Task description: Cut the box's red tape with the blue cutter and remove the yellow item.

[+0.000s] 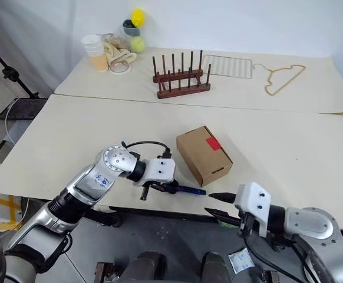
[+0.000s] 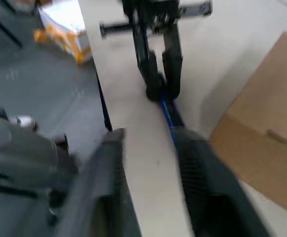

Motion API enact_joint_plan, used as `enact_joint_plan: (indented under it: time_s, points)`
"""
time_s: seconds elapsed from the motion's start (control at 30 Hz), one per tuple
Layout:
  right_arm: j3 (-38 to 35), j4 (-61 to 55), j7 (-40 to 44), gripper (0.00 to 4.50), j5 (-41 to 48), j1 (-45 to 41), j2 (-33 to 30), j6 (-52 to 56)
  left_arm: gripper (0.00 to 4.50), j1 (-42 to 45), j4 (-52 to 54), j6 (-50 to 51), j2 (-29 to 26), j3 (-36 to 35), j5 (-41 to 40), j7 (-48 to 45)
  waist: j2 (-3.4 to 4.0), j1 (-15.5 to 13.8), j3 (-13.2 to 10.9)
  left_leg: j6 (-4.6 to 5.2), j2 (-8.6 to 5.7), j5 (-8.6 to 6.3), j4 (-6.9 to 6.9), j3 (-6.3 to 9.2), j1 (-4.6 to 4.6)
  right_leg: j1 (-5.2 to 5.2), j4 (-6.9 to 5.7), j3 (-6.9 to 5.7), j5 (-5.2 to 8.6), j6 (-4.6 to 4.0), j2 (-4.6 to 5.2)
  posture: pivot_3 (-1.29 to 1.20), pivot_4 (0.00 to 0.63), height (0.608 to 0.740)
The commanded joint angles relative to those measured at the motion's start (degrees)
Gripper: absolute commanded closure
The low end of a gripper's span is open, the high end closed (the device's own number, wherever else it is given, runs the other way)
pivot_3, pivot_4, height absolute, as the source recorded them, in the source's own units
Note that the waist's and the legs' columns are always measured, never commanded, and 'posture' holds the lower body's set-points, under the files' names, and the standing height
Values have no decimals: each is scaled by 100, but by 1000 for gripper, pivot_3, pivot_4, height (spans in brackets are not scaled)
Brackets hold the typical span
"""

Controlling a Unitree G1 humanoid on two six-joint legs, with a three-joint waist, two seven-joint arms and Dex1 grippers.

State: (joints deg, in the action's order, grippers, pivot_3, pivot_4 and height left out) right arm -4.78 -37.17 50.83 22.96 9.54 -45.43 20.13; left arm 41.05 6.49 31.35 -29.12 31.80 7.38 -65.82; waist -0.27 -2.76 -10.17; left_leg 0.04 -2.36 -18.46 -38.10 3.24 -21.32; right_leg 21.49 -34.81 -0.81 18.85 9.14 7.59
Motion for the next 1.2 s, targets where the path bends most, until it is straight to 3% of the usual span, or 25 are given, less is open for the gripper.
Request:
enact_joint_plan:
  time_s: [0.03, 0.27, 0.37, 0.73, 1.2]
  points:
    - [257, 172, -306, 4418, -345, -301, 137, -22, 4025, -81, 169, 431, 45, 488, 187, -105, 1, -16, 1, 0, 0, 0, 0, 1, -1, 0, -2, 0, 0, 0, 2, 0, 150, 740]
    - [883, 803, -293, 4488, -762, -994, 154, 150, 4025, -63, 312, 859, 40, 646, 290, -87, 1, 3, 1, 1, -3, -3, 5, 2, -8, 0, -2, -3, 0, 0, 0, 0, 150, 740]
    - [1364, 1140, -135, 4488, -1337, -1265, -59, -17, 4025, -30, 299, 983, 112, 661, 289, -39, 3, -18, 2, 1, -7, -3, 0, 2, -7, -1, -3, -4, 0, 0, -1, 0, 150, 740]
    - [1790, 1405, -120, 4488, -1408, -1742, 393, 68, 4025, -2, 264, 1240, 197, 625, 230, 8, 1, -25, 11, 1, -6, -3, -1, 8, -3, -9, -5, -5, 0, 0, 2, 0, 150, 740]
    - [1305, 1293, 347, 4488, -1171, -1360, 0, -207, 4025, -56, 289, 1213, 163, 644, 228, 9, 1, -18, 14, 2, -8, -3, -6, 5, -2, -10, -8, -3, 0, 1, 2, 0, 150, 740]
